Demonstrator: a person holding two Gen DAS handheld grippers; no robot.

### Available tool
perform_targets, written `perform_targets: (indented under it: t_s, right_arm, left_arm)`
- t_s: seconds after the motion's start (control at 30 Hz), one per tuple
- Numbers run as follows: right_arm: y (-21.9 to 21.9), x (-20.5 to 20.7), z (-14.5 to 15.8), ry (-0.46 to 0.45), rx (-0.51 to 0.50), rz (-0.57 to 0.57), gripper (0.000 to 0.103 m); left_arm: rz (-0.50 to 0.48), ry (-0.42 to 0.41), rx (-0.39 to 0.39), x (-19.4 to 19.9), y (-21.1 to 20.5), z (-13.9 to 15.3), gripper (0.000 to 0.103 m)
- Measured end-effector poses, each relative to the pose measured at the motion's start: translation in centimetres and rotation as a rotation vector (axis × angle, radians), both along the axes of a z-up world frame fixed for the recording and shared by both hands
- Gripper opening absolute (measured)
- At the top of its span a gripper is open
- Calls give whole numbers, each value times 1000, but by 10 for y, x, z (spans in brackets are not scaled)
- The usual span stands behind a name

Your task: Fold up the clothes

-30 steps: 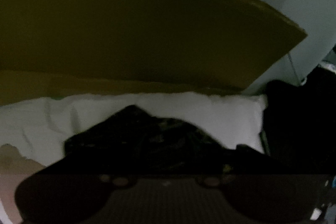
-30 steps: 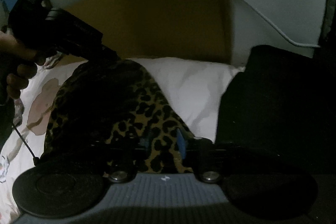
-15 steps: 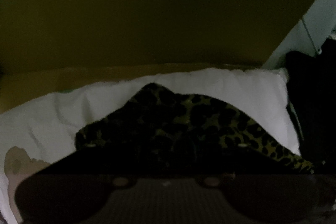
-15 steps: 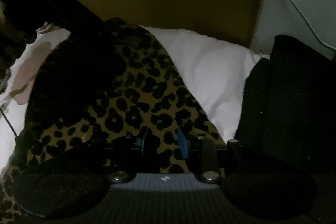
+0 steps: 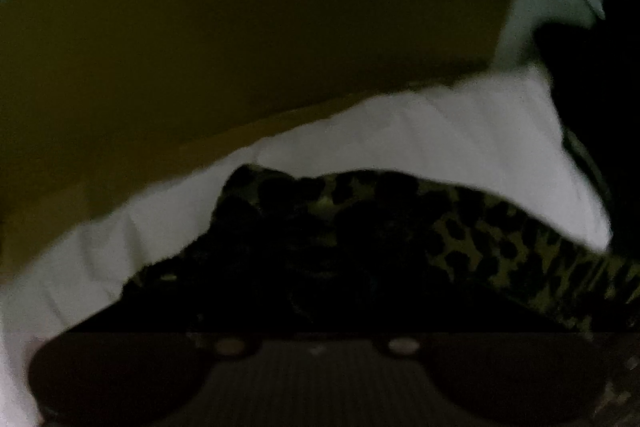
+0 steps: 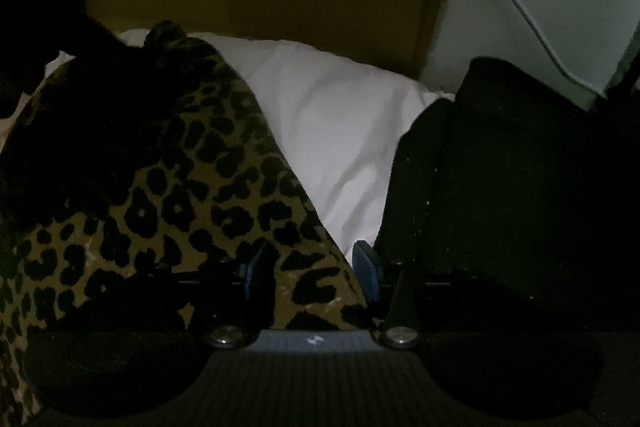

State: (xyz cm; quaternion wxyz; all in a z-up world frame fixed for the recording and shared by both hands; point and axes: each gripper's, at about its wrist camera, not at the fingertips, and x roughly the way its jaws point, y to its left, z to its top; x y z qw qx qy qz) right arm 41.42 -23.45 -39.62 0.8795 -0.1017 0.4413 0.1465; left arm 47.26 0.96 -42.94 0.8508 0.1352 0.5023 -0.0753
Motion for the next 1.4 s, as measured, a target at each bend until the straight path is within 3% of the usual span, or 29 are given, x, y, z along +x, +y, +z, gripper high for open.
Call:
perform_targets:
  t_s: [0.13,0.47,0.87,1.17,1.4]
  right_arm:
    - [-9,-5,13,-5,39,-19,48]
    - [-57,-20,38,-12,184,-103,48]
    - [-91,-52,47,-56,178,-135,48]
    - [-95,-64,38,-33,148,-119,48]
    - [-87,-72,46,-54,126,-77,41]
  left_arm:
    - [-43,-16,55,-5,-9,1,46]
    - [-102,-44,-76,-41,2,47,45]
    - [-102,-82,-157,-94,35,100,47]
    - [-16,-48,-173,-164,80,97,48]
    - [72,-36,-196,-215,97,87,48]
